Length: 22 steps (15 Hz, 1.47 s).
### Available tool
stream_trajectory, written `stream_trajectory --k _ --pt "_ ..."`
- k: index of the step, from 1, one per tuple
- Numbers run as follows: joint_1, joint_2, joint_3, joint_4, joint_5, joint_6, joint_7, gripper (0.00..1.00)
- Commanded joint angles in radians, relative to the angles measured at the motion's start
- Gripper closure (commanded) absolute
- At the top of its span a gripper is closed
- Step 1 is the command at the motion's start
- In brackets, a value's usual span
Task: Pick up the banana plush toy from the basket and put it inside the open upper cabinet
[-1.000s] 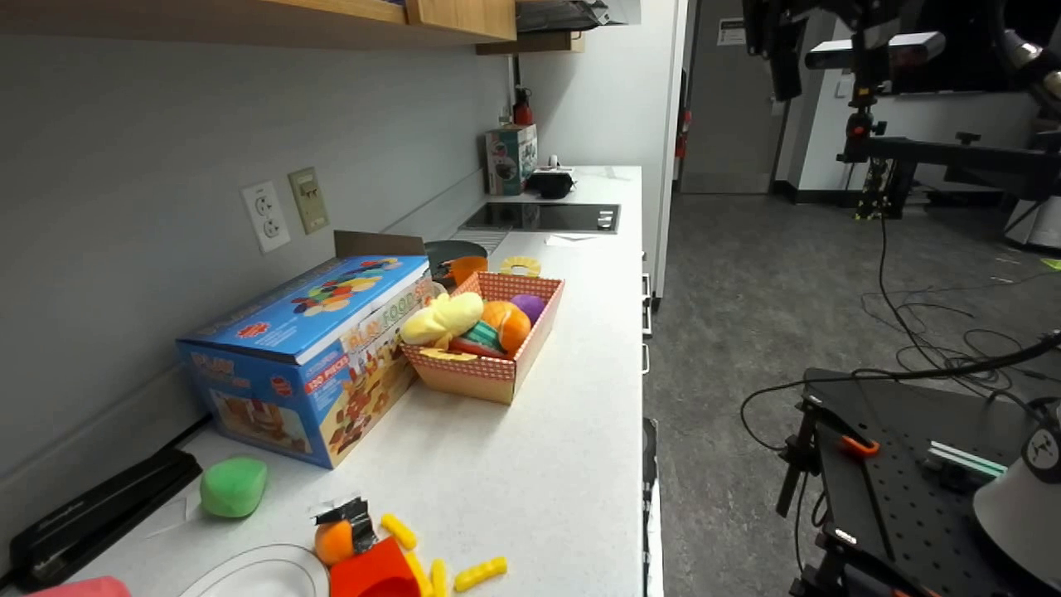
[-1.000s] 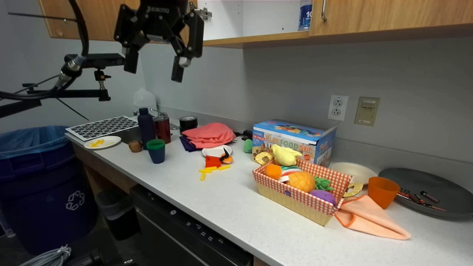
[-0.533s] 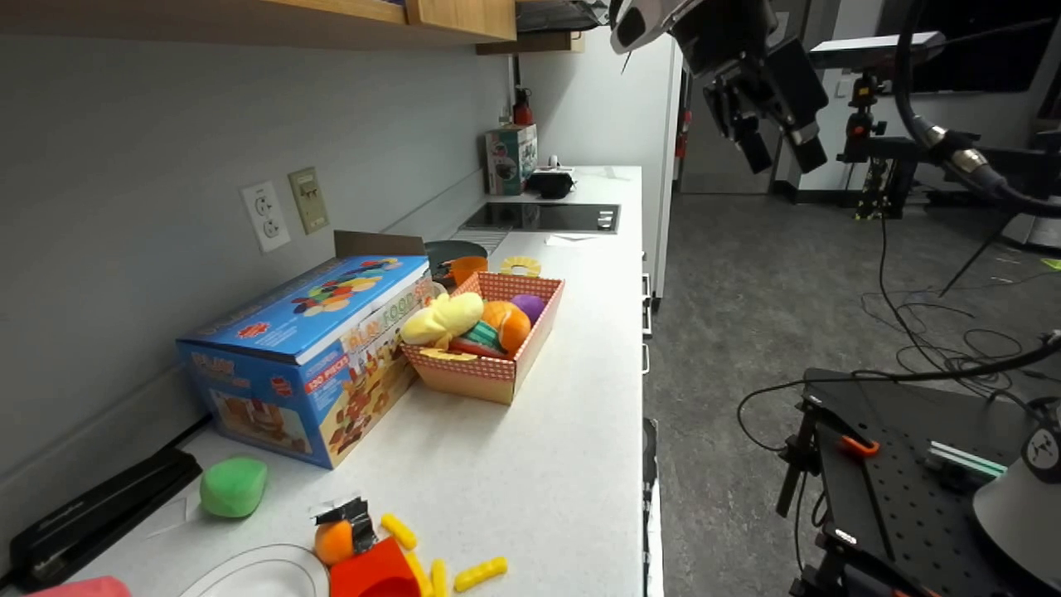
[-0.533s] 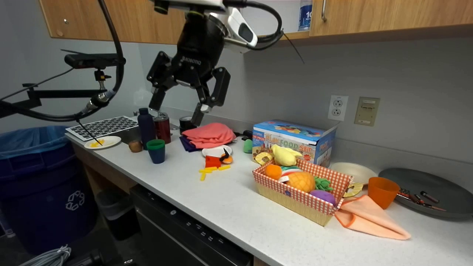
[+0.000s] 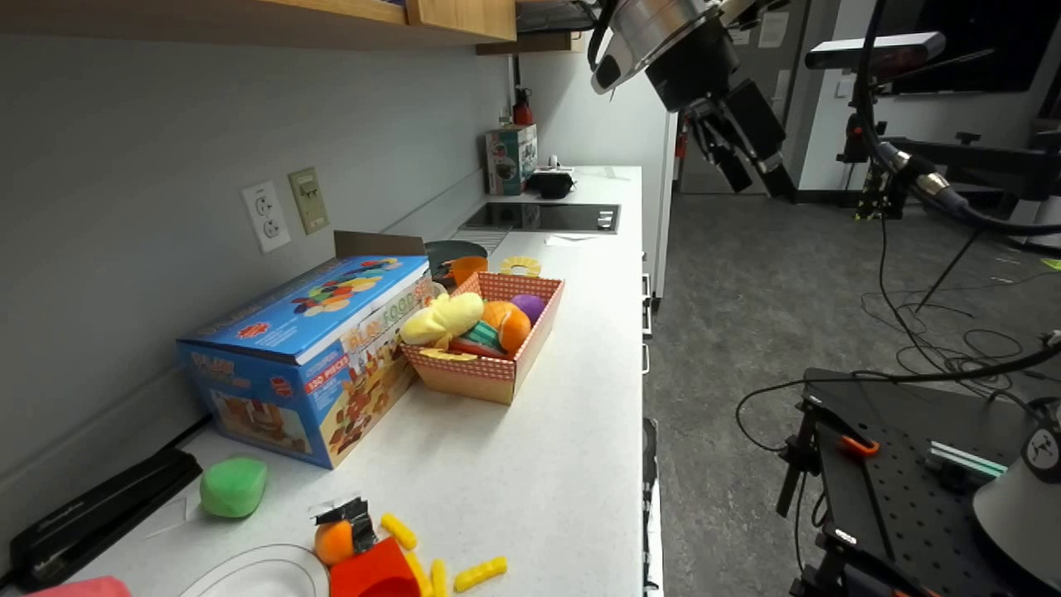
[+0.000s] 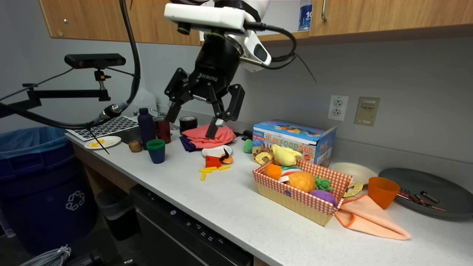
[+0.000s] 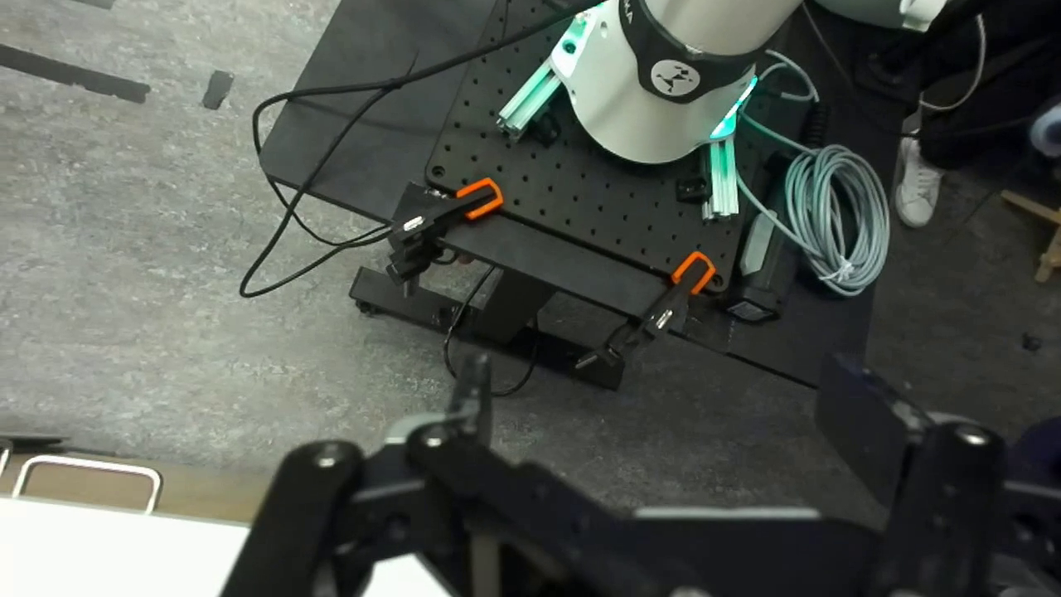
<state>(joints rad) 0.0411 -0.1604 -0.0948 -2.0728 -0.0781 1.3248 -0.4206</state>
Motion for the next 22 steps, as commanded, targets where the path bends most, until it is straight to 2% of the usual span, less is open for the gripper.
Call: stream_trajectory --k 1,8,16,18,19,22 --pt "-0.019 0.099 0.016 0.108 -0.009 0.069 0.014 0.00" --pt "-0.027 0.238 0.033 0.242 0.000 0.213 0.002 0.00" --pt "-0.031 0.387 0.060 0.398 0.007 0.244 0.019 0.00" --pt "-0.031 0.408 0.067 0.420 0.005 0.236 0.022 0.00" --pt "-0.032 0.368 0.070 0.363 -0.005 0.249 0.012 0.00" --pt "-0.032 0.392 0.074 0.385 -0.006 0.248 0.014 0.00"
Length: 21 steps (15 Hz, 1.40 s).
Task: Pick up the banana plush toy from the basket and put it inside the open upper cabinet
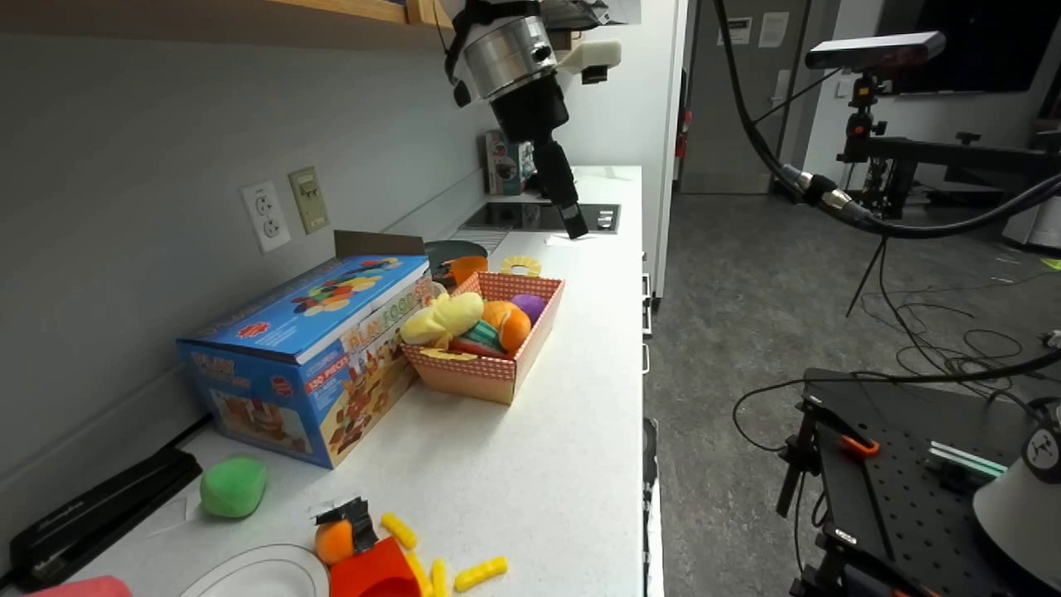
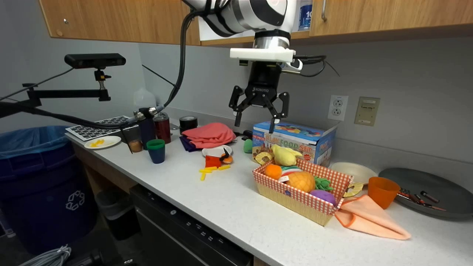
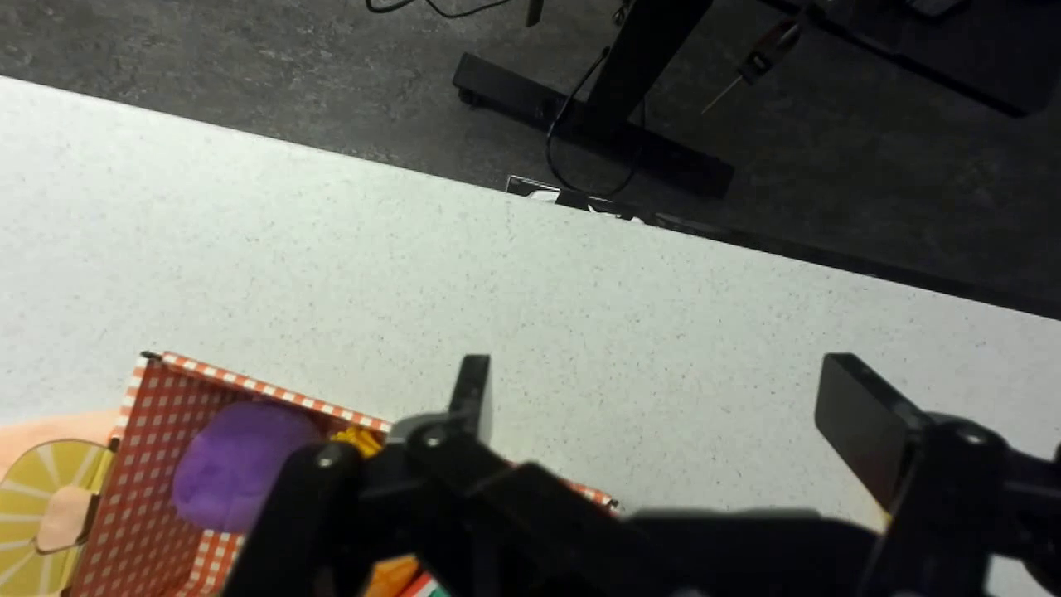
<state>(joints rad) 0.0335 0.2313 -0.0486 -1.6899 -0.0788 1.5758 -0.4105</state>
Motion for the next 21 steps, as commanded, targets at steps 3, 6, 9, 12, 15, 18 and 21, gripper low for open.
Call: stream_trajectory --k 3,6,9,12,15,18,21 --pt "-0.026 0.001 0.027 0.006 -0.005 -0.003 0.004 0.00" --pt "-0.026 0.001 0.027 0.008 -0.005 -0.003 0.004 0.00" --pt "-0.039 -0.053 0.020 -0.085 0.008 -0.005 0.014 0.00" --pt "-0.048 -0.070 0.020 -0.123 0.008 0.023 0.006 0.00" --pt "-0.051 -0.070 0.027 -0.133 0.034 0.100 -0.017 0.00" --pt "-0.049 -0.058 0.036 -0.131 0.043 0.227 -0.029 0.00" --pt "-0.051 -0.061 0.048 -0.158 0.046 0.422 -0.062 0.00"
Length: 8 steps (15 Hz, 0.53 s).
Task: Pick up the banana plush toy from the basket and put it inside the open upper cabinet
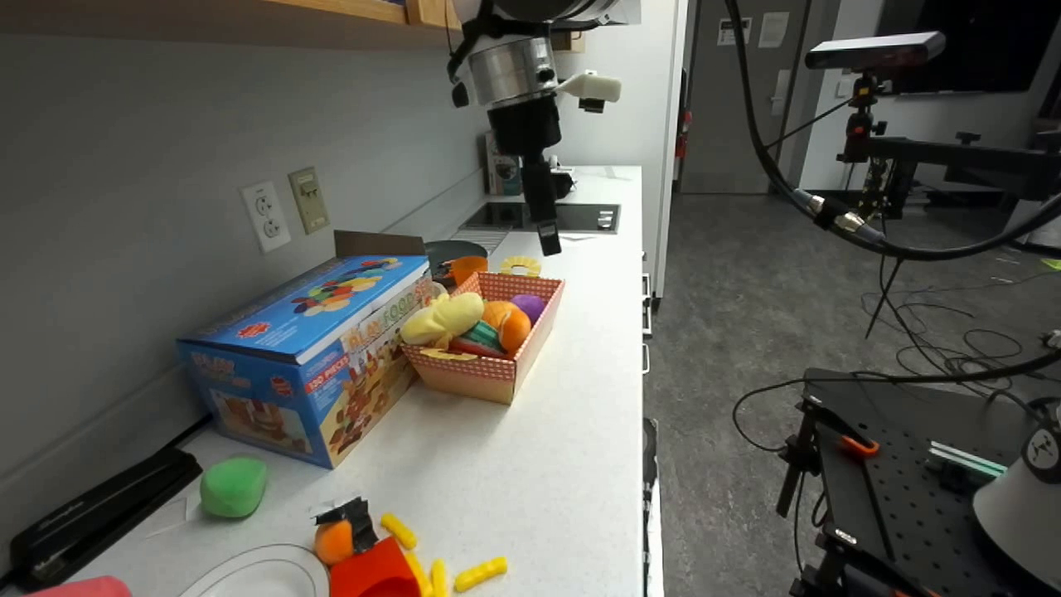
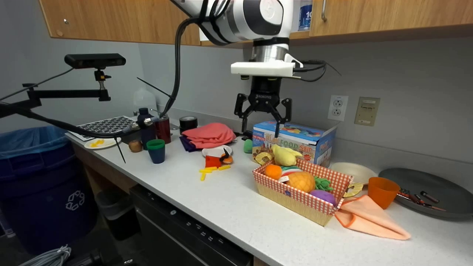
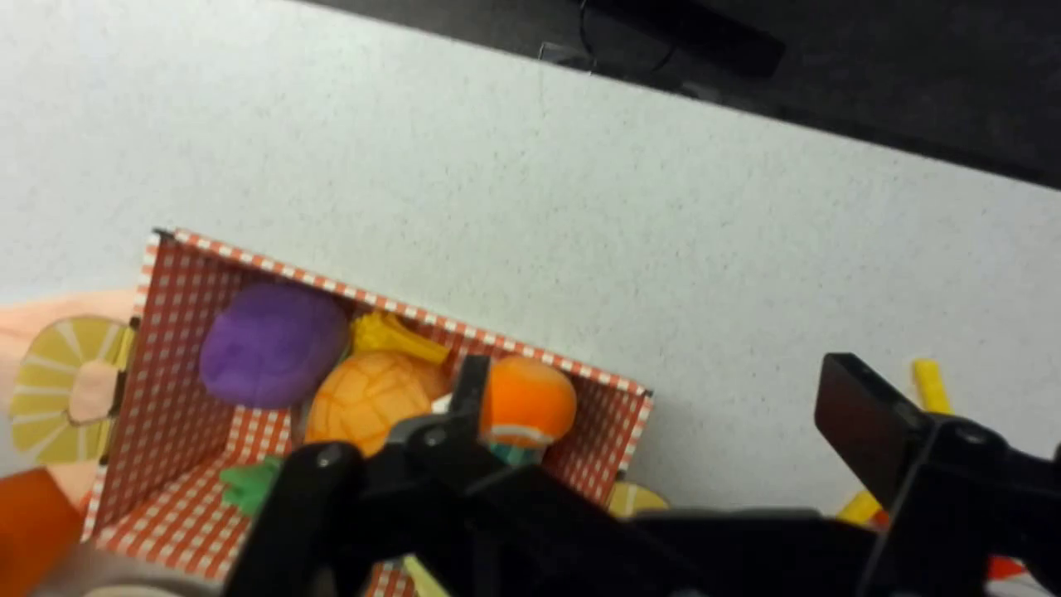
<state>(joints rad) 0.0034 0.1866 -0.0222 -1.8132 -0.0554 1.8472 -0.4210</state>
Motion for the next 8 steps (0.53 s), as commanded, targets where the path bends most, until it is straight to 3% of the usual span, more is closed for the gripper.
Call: stream_trajectory --k 1,5,8 --pt "-0.022 -0.018 0.025 -0.047 0.028 0.216 -0.068 0.00" --pt "-0.029 -0.013 0.033 -0.086 0.062 0.379 -0.115 0.00" --pt "-0.019 0.001 0.028 -0.067 0.036 0.334 -0.067 0.00"
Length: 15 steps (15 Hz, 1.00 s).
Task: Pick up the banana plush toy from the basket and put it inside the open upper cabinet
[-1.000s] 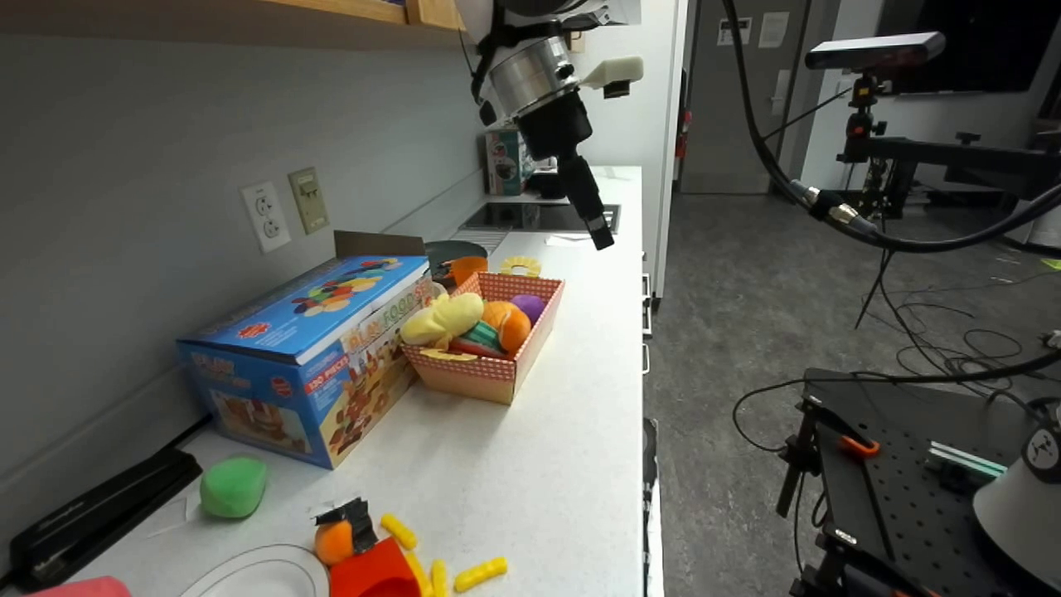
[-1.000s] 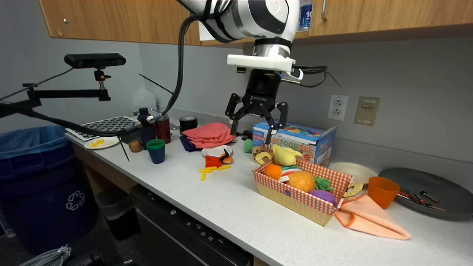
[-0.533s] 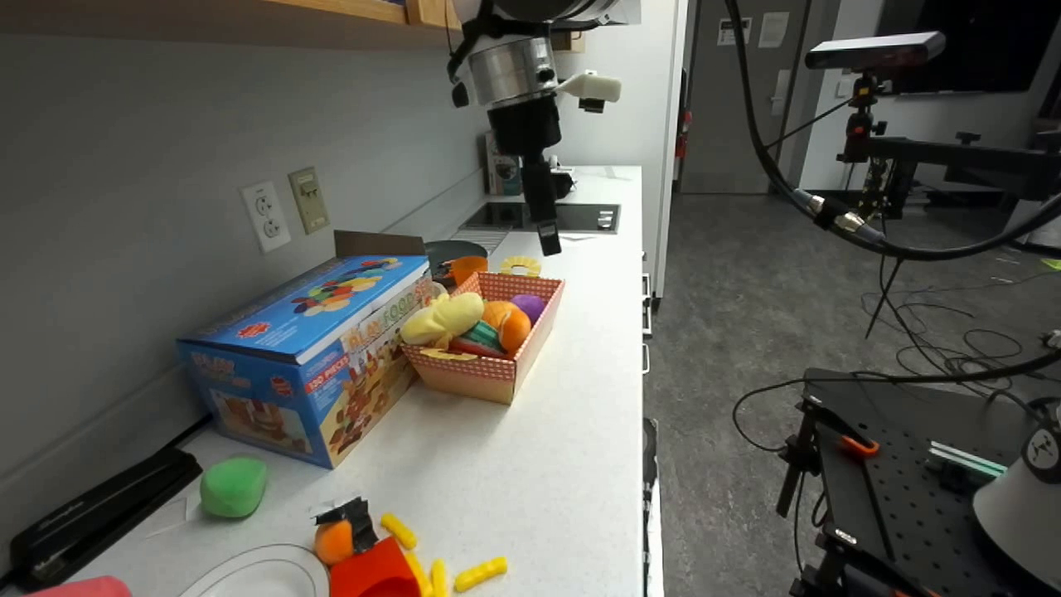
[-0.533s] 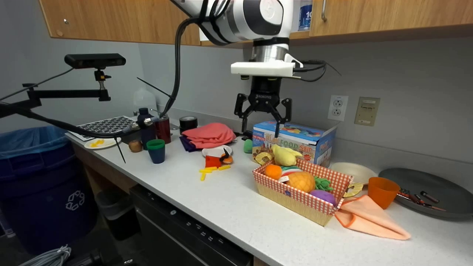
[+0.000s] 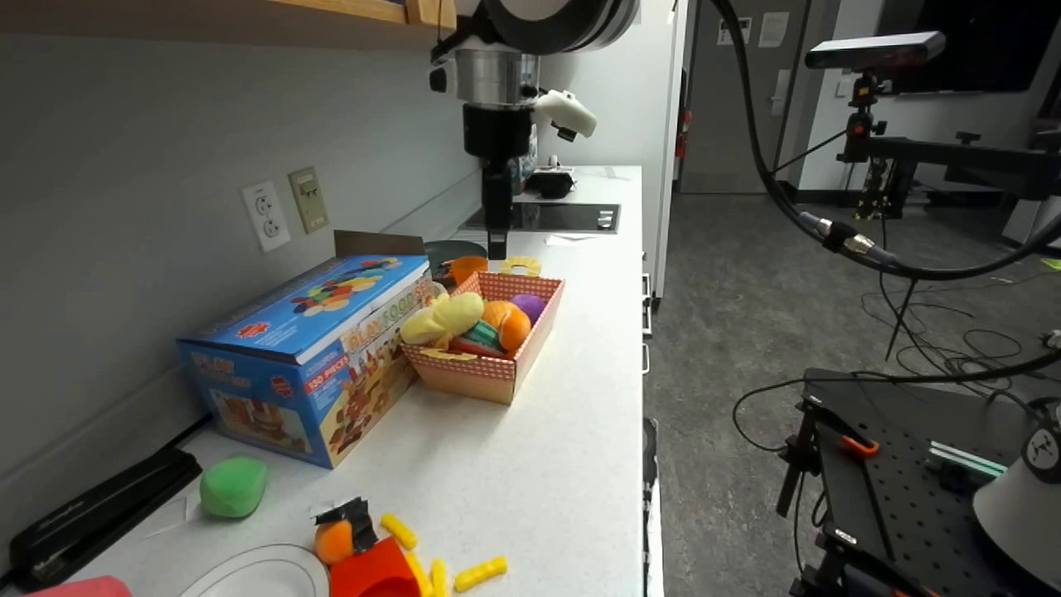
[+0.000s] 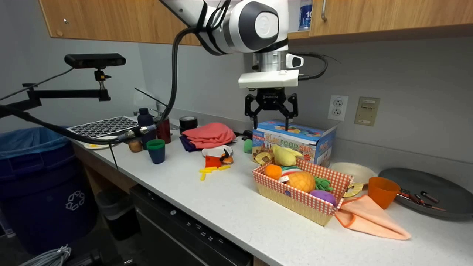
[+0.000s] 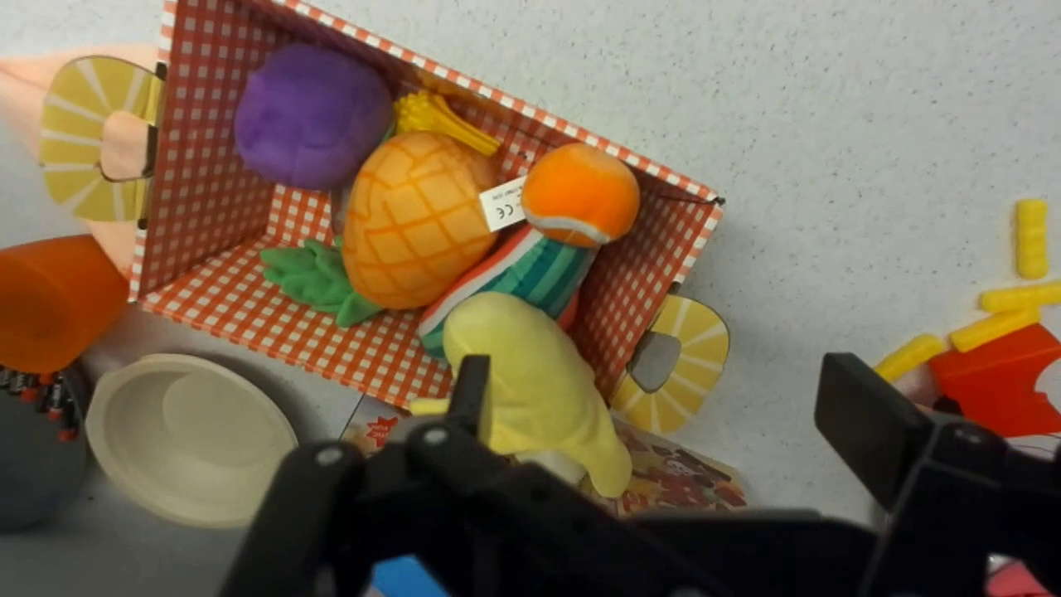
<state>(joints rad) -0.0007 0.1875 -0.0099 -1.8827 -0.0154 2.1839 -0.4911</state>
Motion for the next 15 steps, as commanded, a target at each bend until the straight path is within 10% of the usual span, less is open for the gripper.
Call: stream_trajectory --k 1,15 --pt "-0.015 0.000 0.016 0.001 -0.001 -0.003 0.003 0.00" --pt "-0.026 0.007 0.035 -0.029 0.076 0.066 -0.043 0.00"
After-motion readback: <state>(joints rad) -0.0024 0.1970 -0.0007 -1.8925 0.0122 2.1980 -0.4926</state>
